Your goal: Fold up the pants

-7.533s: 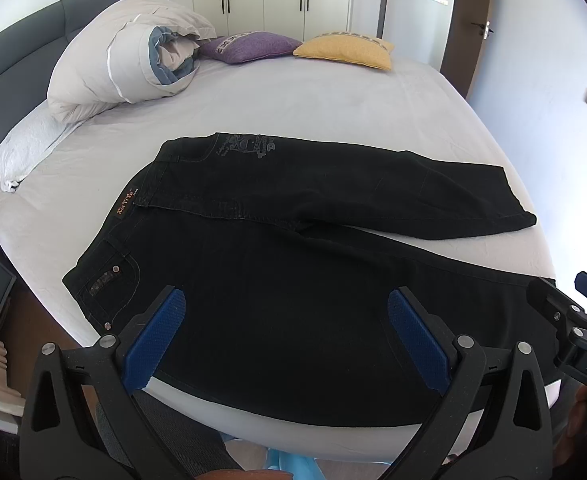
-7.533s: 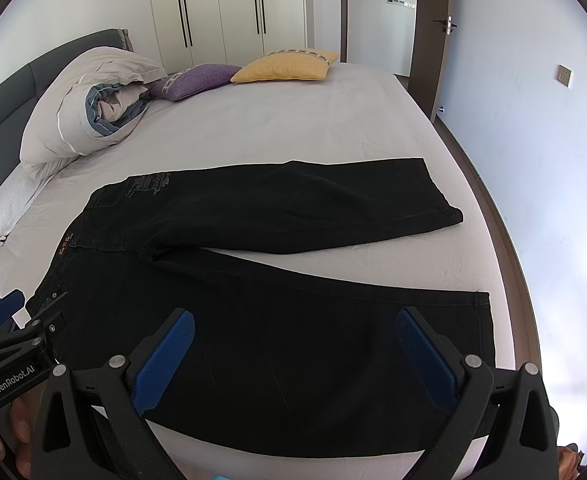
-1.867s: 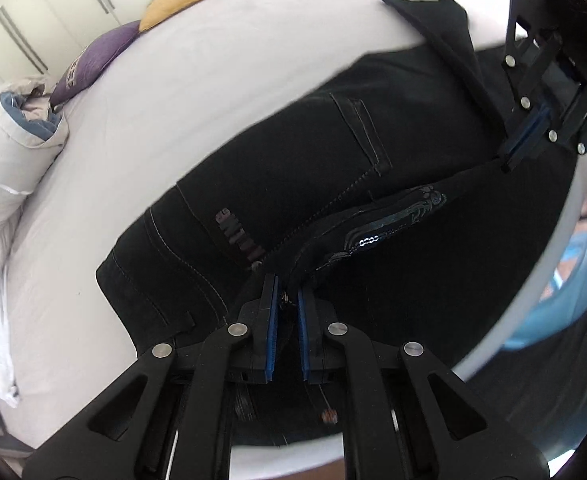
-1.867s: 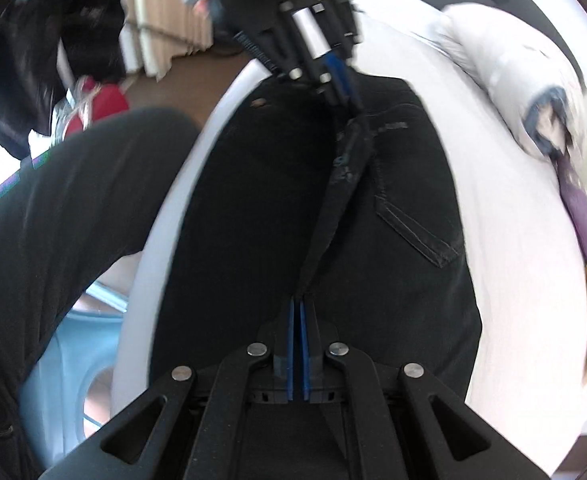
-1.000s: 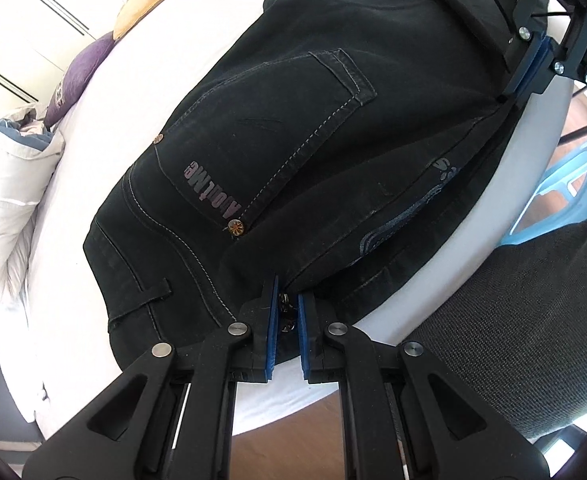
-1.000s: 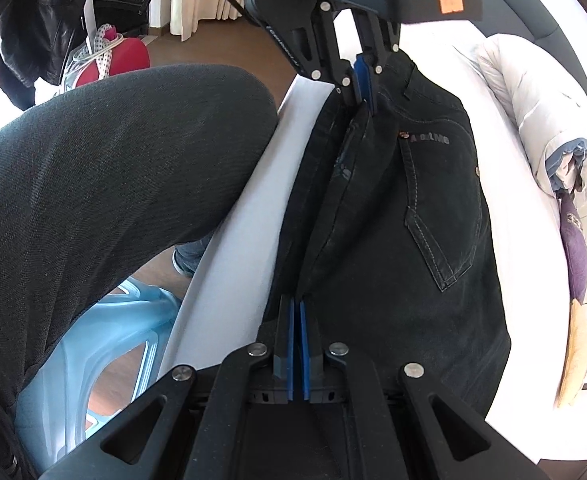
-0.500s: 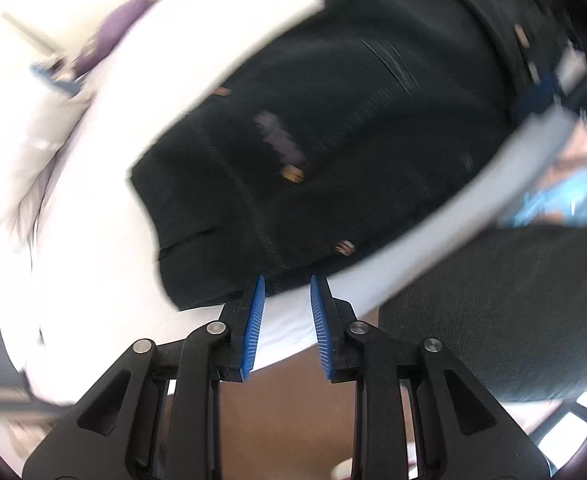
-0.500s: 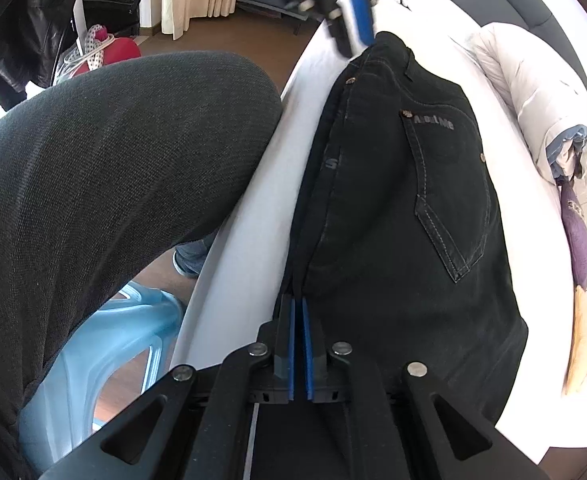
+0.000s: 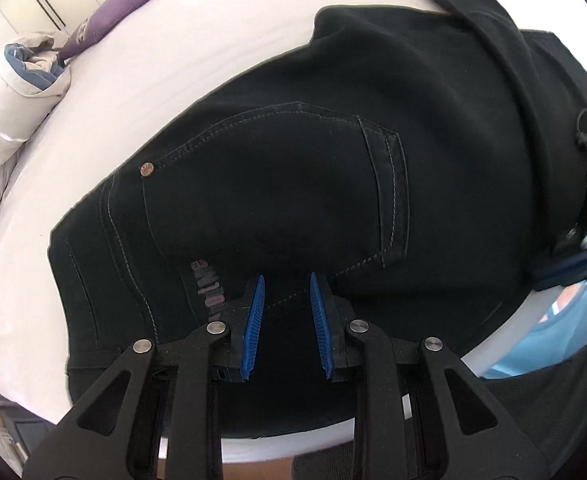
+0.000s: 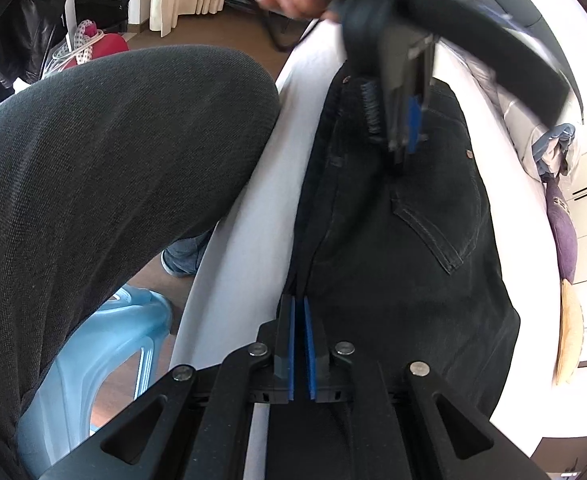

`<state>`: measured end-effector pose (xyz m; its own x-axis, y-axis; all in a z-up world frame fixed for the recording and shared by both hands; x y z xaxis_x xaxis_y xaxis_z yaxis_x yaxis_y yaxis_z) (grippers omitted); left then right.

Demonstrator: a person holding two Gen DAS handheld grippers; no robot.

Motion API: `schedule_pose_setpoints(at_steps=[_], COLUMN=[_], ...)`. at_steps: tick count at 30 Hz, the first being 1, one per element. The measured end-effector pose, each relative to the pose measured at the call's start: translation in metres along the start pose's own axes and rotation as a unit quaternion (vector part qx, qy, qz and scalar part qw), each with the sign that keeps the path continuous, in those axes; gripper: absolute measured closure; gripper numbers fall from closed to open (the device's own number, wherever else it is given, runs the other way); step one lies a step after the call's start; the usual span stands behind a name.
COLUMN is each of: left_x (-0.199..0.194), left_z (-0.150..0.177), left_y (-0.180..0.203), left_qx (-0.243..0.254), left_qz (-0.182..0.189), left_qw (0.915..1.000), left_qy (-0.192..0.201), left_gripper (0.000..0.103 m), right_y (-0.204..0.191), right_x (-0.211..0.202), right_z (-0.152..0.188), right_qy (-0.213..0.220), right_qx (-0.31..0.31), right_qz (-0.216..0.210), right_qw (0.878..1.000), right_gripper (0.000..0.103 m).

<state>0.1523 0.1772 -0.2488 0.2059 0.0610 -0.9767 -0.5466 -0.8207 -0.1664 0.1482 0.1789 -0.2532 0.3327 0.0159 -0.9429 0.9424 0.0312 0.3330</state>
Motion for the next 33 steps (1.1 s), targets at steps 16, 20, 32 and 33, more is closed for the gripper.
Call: schedule_pose_setpoints(at_steps=[16, 20, 32, 33], left_x=[-0.037, 0.014, 0.025, 0.022], left_z=[-0.097, -0.094, -0.086, -0.085], left_y=[0.021, 0.045, 0.028, 0.032], left_qx=[-0.039, -0.033, -0.086, -0.091], left_qz=[0.035, 0.038, 0.09, 0.095], left_qw=[0.997, 0.9987, 0.992, 0.9911], left_qy=[0.057, 0.01, 0.023, 0.025], left_gripper=[0.08, 0.08, 0.08, 0.08], right_y=[0.079, 0.16, 0.34, 0.34], right_x=[-0.058, -0.052, 0.049, 0.059], right_z=[0.077, 0.181, 0.315, 0.324], right_qy=[0.118, 0.123, -0.034, -0.059], right_qx=[0.363, 0.544, 0.755, 0.758], right_qz=[-0.167, -0.19, -0.182, -0.179], right_qw=[0.909, 0.808, 0.629, 0.625], right_gripper=[0.059, 0.043, 0.022, 0.022])
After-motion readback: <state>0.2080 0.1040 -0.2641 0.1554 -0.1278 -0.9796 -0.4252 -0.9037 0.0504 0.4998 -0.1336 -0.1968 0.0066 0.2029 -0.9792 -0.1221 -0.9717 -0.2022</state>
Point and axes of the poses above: each gripper's, at about its wrist camera, not at the fingertips, and x roughly the way its jaws point, y to its right, z to its underside, the point moved 8 cm from there along x, roughly the way its jaws point, and after that the axes turned 14 degrees about -y, right-handed, at the moved point
